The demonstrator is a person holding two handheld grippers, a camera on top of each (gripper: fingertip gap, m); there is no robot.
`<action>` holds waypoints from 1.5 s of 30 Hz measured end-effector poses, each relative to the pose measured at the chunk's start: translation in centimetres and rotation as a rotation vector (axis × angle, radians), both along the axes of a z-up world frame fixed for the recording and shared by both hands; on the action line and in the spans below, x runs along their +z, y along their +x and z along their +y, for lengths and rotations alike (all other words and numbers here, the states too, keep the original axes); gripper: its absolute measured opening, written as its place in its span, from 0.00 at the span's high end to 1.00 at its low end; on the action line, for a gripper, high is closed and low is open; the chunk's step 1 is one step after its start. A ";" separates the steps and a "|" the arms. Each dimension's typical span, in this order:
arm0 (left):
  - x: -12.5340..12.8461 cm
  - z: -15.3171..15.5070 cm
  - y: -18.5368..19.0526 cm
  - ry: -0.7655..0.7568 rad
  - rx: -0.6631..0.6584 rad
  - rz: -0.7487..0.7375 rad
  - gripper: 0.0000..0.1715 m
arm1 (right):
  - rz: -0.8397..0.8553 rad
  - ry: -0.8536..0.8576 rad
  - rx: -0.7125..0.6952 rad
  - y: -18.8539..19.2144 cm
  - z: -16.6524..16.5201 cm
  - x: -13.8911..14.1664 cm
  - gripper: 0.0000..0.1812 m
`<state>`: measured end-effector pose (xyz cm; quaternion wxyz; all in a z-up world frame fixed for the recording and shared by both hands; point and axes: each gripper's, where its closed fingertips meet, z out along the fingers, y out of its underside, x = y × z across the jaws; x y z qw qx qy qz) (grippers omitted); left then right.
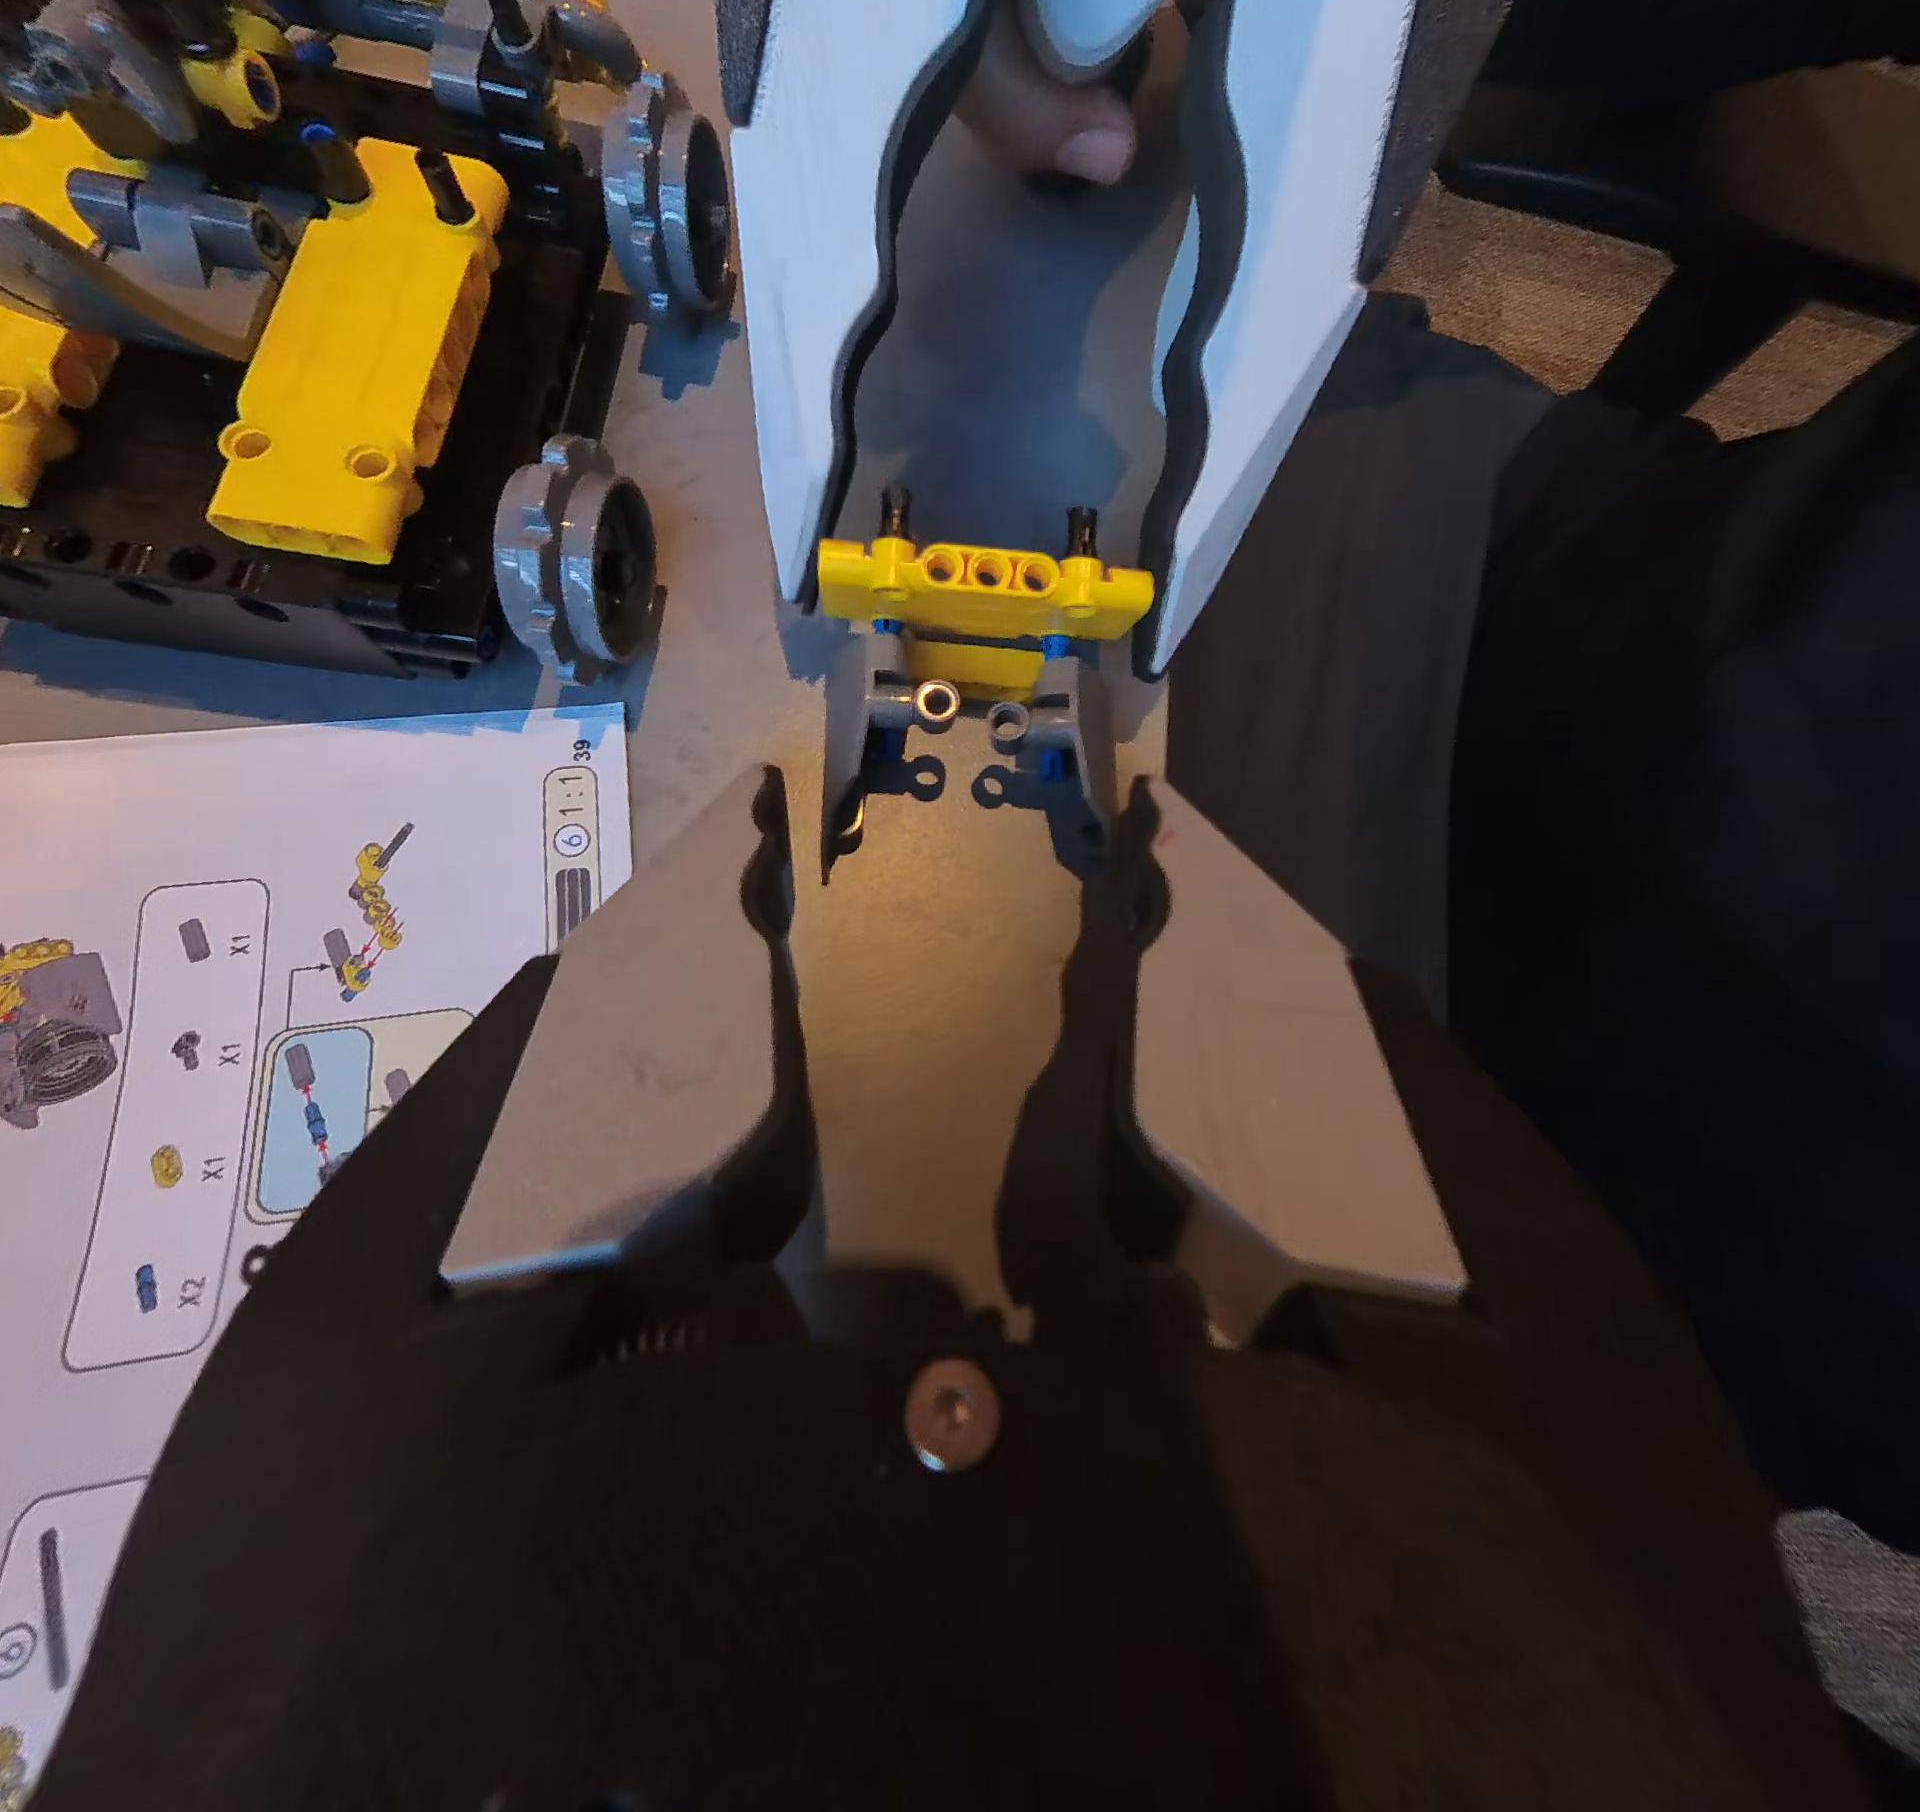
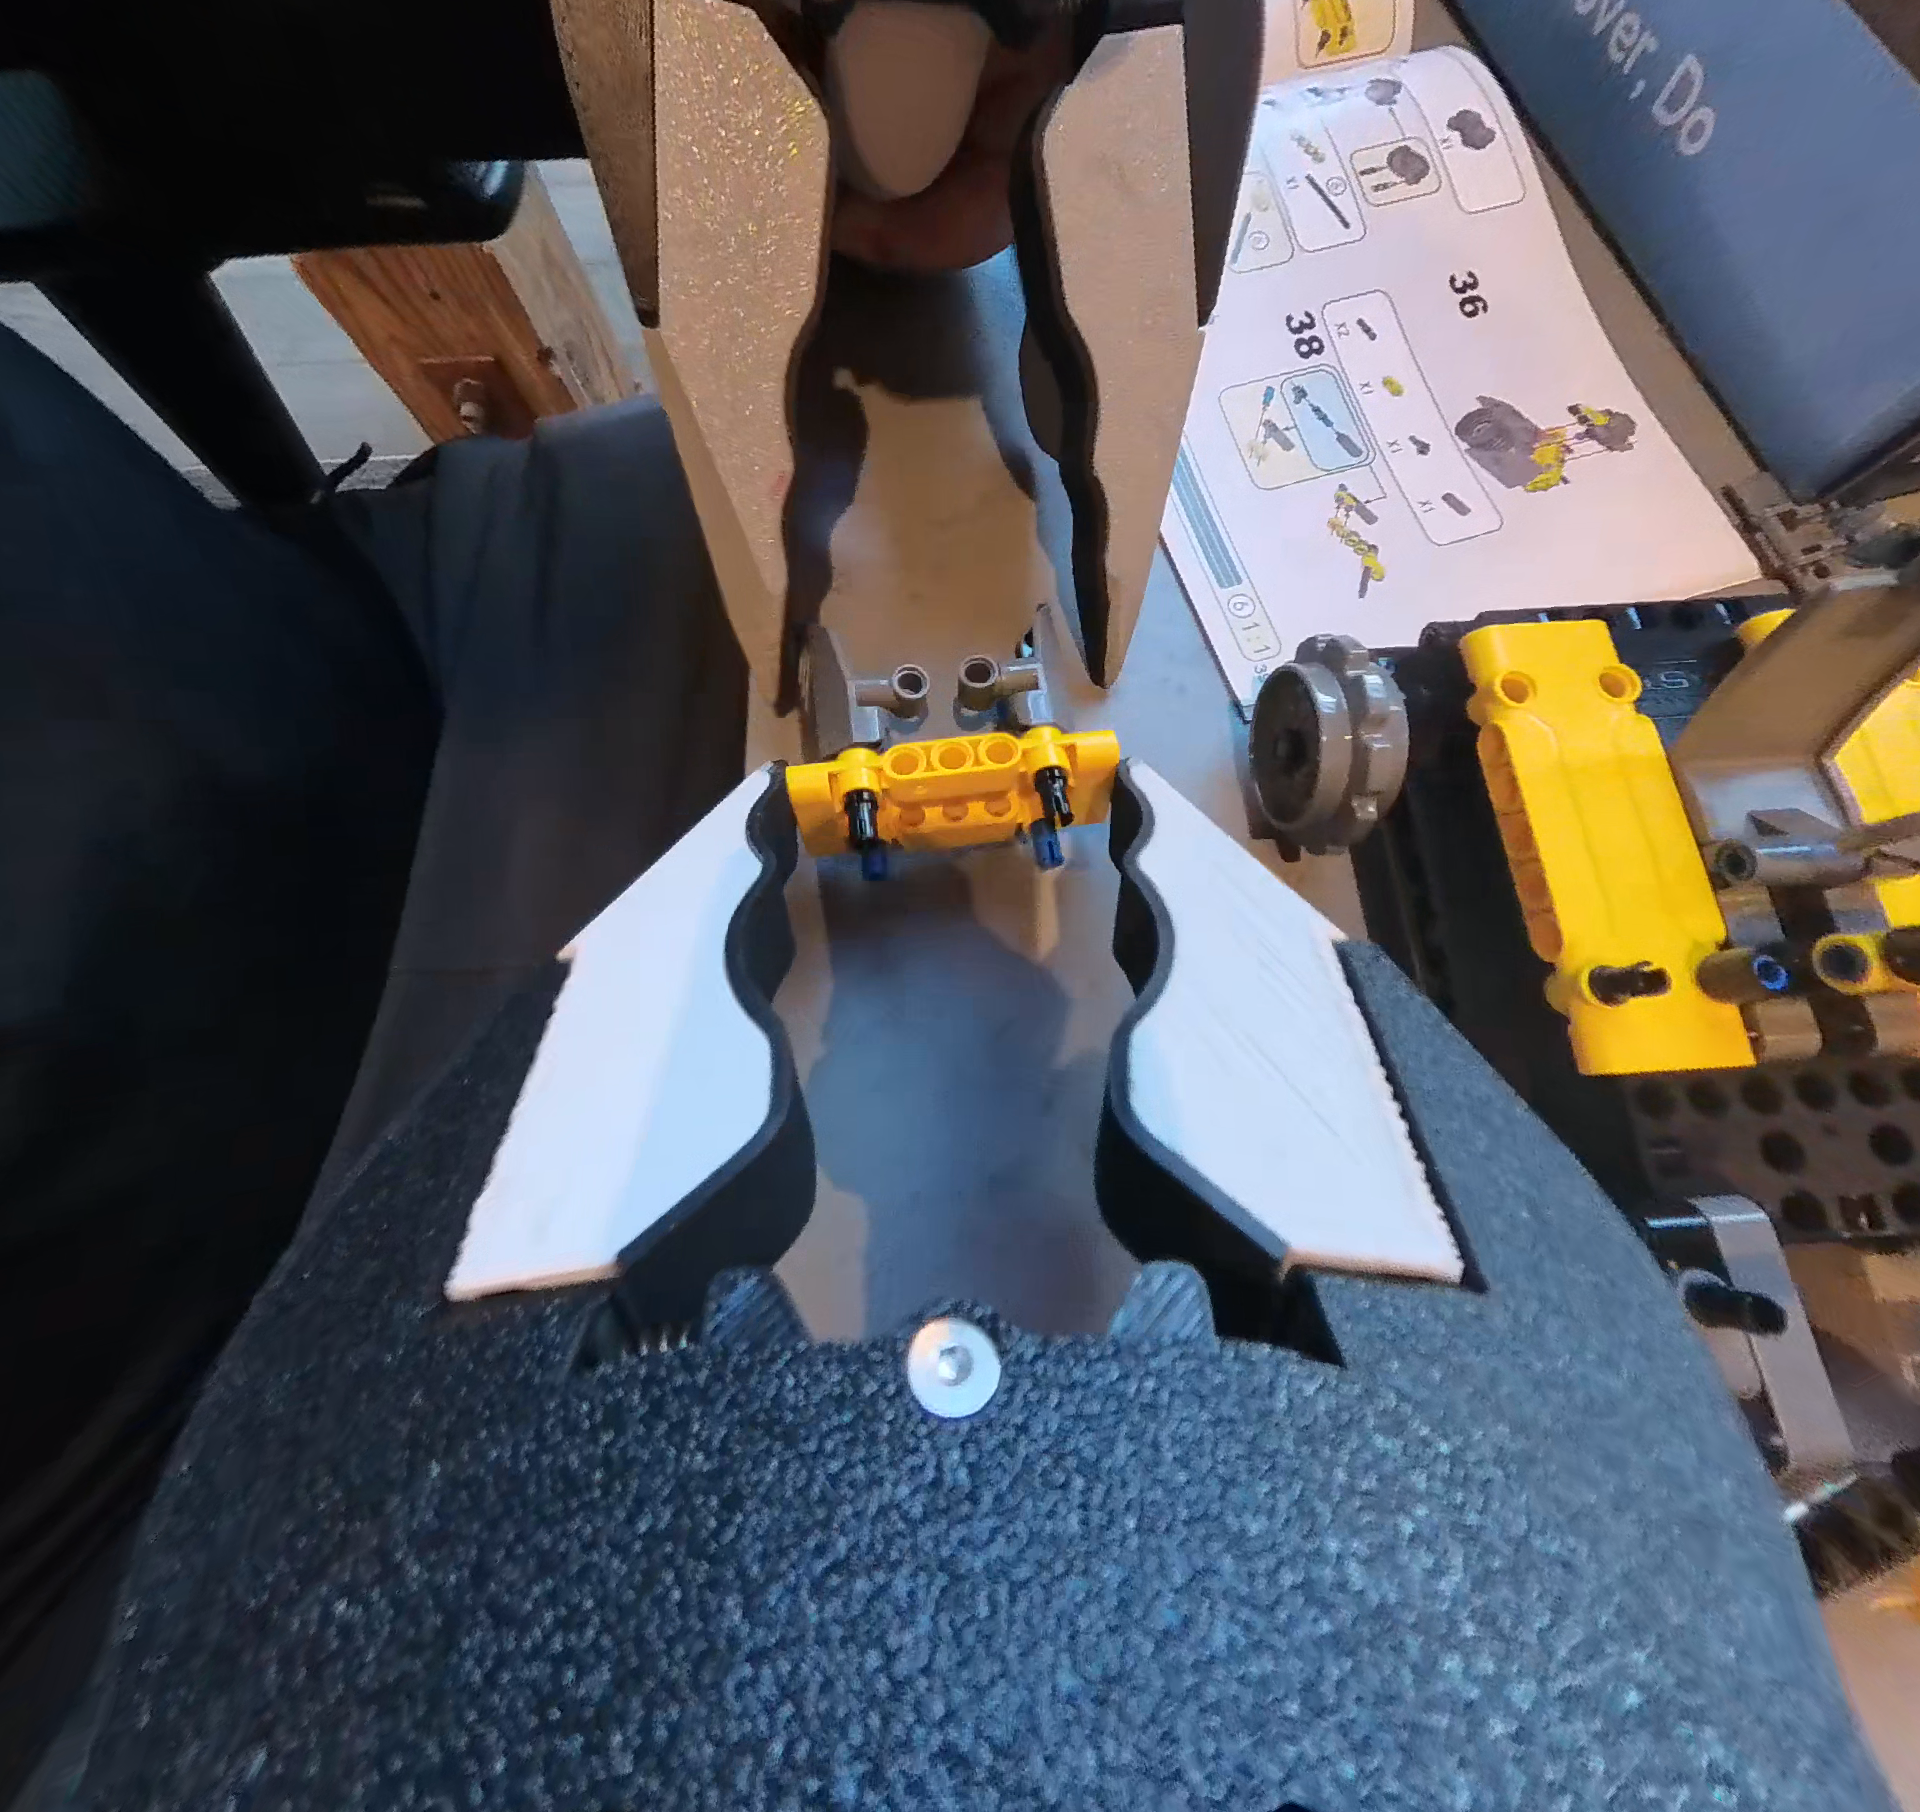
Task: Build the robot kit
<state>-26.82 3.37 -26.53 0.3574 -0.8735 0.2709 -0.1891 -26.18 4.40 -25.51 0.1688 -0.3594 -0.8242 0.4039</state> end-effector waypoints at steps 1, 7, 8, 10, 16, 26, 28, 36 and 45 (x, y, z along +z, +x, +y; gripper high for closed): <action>0.0 0.0 0.0 0.002 -0.001 0.006 0.64 | -0.005 0.000 0.003 0.0 0.0 -0.1 0.66; -0.2 0.2 0.1 0.024 -0.011 0.050 0.64 | -0.028 0.013 -0.002 -0.1 0.0 -0.5 0.66; -0.2 0.2 0.1 0.025 -0.010 0.051 0.64 | -0.030 0.024 -0.001 -0.1 0.0 -0.6 0.66; -0.2 0.2 0.1 0.026 -0.008 0.052 0.65 | -0.022 0.044 -0.001 -0.1 0.0 -0.7 0.66; -0.2 0.3 0.2 0.025 -0.011 0.046 0.67 | 0.011 0.037 -0.001 -0.1 -0.3 -0.2 0.67; -0.2 0.6 0.8 0.023 -0.041 0.039 0.67 | -0.094 0.138 0.014 0.4 -0.2 0.1 0.66; -0.2 0.6 0.8 0.024 -0.041 0.040 0.67 | -0.115 0.166 0.015 0.4 -0.1 0.0 0.66; -0.3 0.5 0.9 0.036 -0.047 0.060 0.67 | -0.061 0.114 0.001 0.0 -0.7 0.1 0.66; -0.2 0.5 0.9 0.035 -0.047 0.057 0.67 | -0.032 0.020 -0.033 0.3 -0.4 -0.3 0.66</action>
